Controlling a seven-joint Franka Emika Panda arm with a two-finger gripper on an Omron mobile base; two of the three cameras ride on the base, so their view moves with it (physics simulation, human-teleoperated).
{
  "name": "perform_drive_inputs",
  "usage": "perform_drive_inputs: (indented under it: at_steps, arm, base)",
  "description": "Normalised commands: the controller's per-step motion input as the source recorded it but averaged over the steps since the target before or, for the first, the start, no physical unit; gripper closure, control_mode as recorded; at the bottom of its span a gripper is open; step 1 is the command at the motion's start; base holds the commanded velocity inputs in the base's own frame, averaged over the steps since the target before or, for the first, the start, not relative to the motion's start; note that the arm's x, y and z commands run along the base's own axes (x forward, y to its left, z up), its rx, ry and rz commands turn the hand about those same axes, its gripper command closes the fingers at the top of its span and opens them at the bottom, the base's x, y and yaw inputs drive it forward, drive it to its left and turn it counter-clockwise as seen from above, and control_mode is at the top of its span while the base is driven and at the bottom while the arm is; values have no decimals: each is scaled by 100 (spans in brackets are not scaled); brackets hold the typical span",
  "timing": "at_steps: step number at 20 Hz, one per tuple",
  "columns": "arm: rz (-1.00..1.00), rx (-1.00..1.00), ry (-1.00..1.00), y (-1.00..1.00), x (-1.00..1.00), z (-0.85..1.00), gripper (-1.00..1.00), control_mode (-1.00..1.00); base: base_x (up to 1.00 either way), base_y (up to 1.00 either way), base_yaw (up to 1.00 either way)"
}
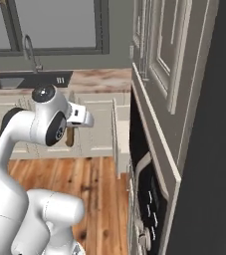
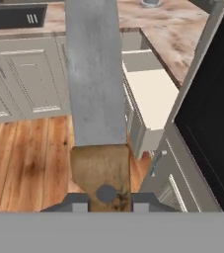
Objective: Pick up the metallic utensils from the counter and place them in the open drawer. Make sure not to pick up any wooden utensils.
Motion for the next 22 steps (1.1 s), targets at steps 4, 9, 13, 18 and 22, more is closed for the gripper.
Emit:
perform_drive_inputs:
  at_steps: [4, 9, 13, 18, 22]
  arm:
    - [0, 0, 0, 0, 0, 0, 100, 100]
    - [0, 0, 0, 0, 0, 0, 100, 100]
    - [0, 0, 0, 0, 0, 0, 100, 100]
    - [0, 0, 0, 0, 0, 0, 100, 100]
    - [0, 0, 0, 0, 0, 0, 100, 100]
  base:
    - [49, -19, -3]
    - [60, -4, -1]
    - [41, -39, 0]
    - [21, -49, 0]
    - [51, -12, 0]
